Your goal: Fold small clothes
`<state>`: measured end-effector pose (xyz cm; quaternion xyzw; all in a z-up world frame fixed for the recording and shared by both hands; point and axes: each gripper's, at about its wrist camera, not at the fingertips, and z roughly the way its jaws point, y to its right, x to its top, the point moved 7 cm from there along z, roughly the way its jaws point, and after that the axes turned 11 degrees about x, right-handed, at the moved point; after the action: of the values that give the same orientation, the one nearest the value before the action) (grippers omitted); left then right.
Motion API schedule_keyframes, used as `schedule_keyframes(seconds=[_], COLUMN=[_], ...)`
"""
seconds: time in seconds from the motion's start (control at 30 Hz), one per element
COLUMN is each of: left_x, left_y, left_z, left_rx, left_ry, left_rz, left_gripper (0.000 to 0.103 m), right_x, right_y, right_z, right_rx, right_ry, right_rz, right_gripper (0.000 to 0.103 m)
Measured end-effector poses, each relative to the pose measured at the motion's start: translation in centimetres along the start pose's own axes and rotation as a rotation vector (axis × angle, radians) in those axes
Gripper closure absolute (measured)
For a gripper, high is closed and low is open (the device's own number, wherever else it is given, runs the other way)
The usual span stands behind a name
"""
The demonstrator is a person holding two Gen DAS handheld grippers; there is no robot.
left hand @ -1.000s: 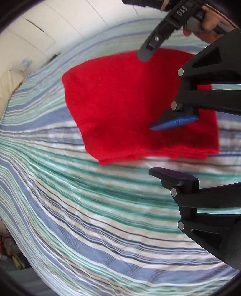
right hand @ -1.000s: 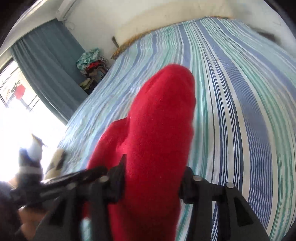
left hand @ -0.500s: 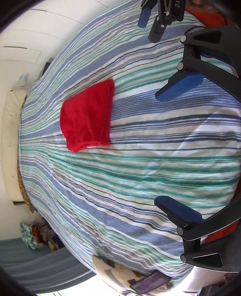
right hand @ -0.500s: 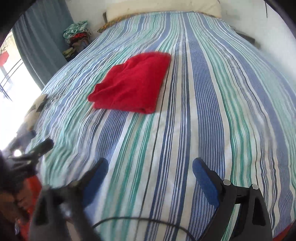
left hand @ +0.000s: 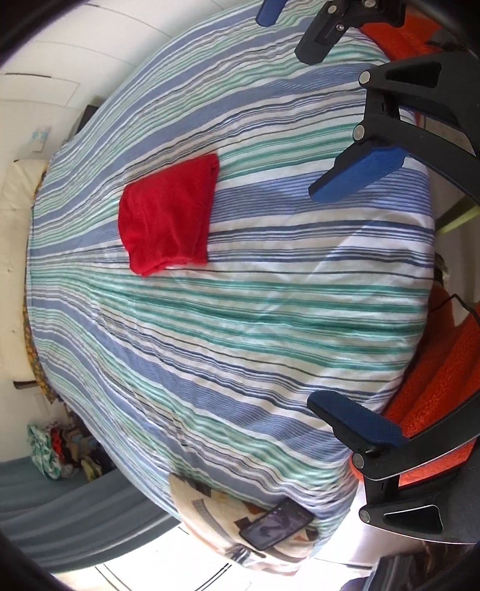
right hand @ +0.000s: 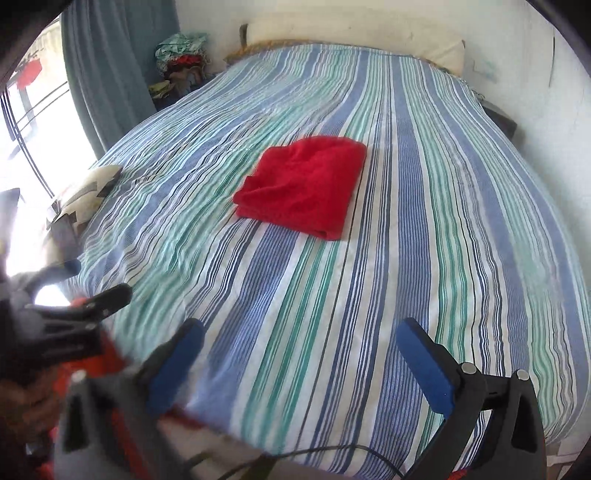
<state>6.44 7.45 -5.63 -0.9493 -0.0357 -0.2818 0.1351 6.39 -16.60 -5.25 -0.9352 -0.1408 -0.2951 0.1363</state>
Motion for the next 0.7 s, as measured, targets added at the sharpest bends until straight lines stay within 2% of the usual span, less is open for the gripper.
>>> schedule_keyframes(seconds=[0.33,0.47,0.7], left_x=[0.5,0.7,1.7], left_y=[0.3,0.6,0.7], left_z=[-1.4,-2.1,-3.0], left_rx=[0.013,-0.003,0.024], left_ry=[0.028,0.029,0.04], left_rz=[0.03,0.038,0.036], left_gripper=[0.001,0.0,0.0], right_x=[0.4,0.2,0.7], right_y=[-1.8,-1.5,-0.6], right_z=[-1.8,-2.2,-2.8], right_rx=[-0.026,-0.046,-0.074], right_ry=[0.009,0.003,0.008], right_rz=[-0.01,-0.014,0.002], right_gripper=[0.001,0.001,0.001])
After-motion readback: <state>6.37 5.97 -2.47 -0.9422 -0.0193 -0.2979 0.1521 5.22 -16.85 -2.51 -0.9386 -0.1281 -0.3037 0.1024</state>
